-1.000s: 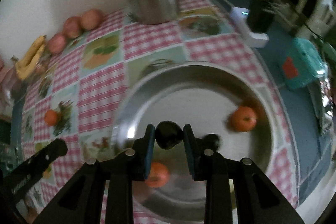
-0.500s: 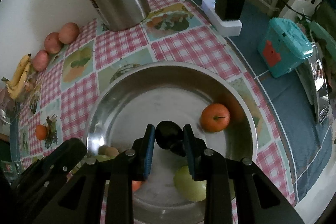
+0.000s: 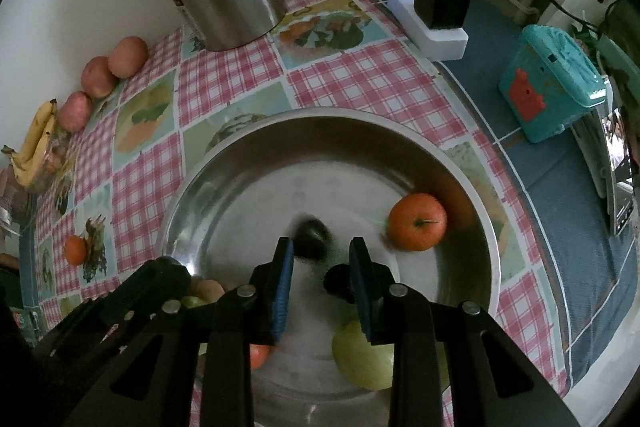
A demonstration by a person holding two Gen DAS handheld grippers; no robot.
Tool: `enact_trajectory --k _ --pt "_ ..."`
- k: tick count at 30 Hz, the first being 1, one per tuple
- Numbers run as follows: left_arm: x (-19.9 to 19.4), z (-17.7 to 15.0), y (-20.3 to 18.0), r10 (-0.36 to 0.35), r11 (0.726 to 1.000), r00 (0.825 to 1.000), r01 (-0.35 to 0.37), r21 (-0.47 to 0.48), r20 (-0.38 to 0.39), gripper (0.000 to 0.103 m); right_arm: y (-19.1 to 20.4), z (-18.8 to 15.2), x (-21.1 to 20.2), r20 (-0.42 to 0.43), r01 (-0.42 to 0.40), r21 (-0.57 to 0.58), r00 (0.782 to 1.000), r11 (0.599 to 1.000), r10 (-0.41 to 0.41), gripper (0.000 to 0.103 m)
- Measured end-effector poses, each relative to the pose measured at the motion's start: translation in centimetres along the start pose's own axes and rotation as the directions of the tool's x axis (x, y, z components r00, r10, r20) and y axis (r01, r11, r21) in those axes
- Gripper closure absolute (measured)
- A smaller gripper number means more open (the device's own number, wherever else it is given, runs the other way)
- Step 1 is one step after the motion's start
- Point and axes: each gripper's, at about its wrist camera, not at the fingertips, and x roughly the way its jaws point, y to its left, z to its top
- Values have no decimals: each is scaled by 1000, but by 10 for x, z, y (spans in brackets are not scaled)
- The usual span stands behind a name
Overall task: Organize fruits
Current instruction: 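Lower the dark plums into the steel plate and open both tools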
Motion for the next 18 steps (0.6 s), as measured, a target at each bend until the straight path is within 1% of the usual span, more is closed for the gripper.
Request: enact_trajectory --k 5,7,8,9,13,18 --pt "-1 0 1 -1 1000 1000 1 -5 -4 73 0 1 -3 6 1 -6 1000 1000 -1 72" --pt "-3 0 1 -6 1000 1000 6 -9 -4 65 2 1 -6 13 1 -11 1000 1000 0 71" --pt "-4 0 1 -9 1000 1000 9 -12 -2 58 3 2 -8 16 0 -14 1000 1000 0 69" --pt "-5 1 1 -13 1000 1000 13 -13 1 55 3 2 -9 19 0 -17 1000 1000 1 69" --pt "-12 3 1 -9 1000 1000 9 -13 15 53 5 1 -12 26 0 -22 1000 1000 1 67" --pt "-18 6 10 29 998 999 -28 -51 21 43 5 2 -13 28 -1 -24 1000 1000 1 66"
